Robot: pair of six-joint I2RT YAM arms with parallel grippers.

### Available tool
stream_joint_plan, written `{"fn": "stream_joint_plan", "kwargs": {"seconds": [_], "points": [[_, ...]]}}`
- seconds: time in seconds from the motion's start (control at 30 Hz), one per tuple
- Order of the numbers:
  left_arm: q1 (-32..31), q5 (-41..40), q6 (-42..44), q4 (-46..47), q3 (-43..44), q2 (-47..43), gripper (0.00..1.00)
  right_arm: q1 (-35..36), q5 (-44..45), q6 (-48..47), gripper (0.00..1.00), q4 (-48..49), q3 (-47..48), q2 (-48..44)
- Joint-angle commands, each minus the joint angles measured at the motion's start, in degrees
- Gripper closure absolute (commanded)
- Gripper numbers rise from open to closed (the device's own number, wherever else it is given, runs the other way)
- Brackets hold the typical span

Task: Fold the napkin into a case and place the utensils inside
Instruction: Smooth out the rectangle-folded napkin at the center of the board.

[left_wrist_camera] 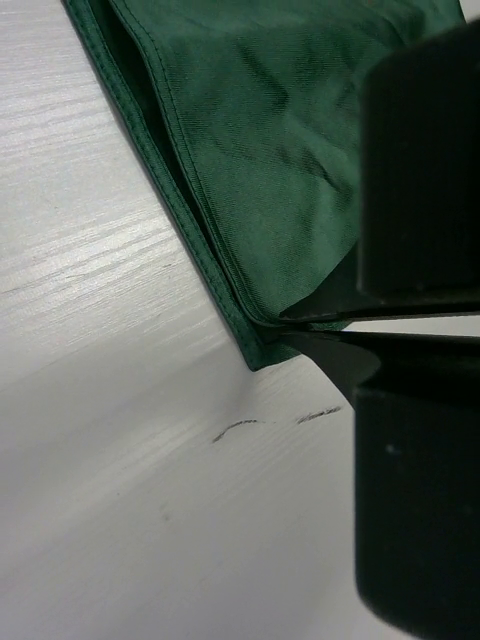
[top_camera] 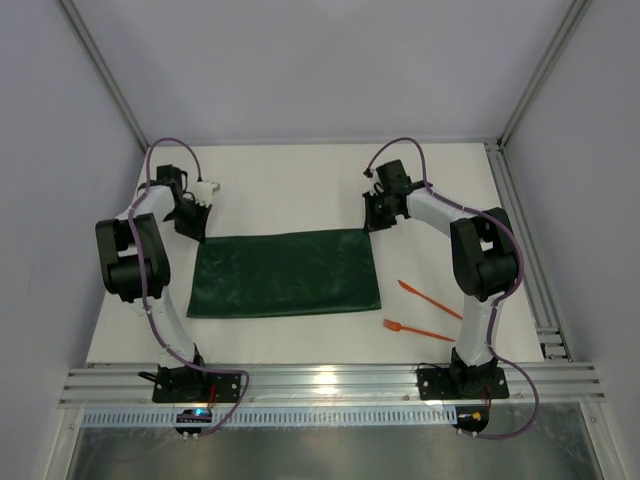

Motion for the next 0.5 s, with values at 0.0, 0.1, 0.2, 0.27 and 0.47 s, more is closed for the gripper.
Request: {"fn": "stream_joint_plan", "kwargs": {"seconds": [0.0, 0.1, 0.2, 0.27, 0.47], "points": [[0.17, 2.01, -0.06, -0.28, 0.94, -1.21, 1.0, -0.06, -0.76, 0.83, 0.96, 1.31, 2.8, -2.07], [0.17, 1.13, -0.49, 0.33, 0.94, -1.83, 1.0, -0.06, -0.24, 1.18, 0.96, 1.31, 3.68, -1.55], [0.35, -0.28, -1.63, 1.39, 1.29, -2.09, 1.0, -0.06, 1.6, 1.62, 0.96, 0.09, 5.26, -0.06], [0.7, -0.28, -2.25, 1.65, 1.55, -2.09, 1.0, -0.06, 2.31, 1.97, 0.96, -0.36, 6.14, 1.0], [1.4, -0.54, -3.22, 1.92, 2.35, -2.01, 1.0, -0.59, 3.98, 2.5, 0.96, -0.36, 6.67, 2.23]]}}
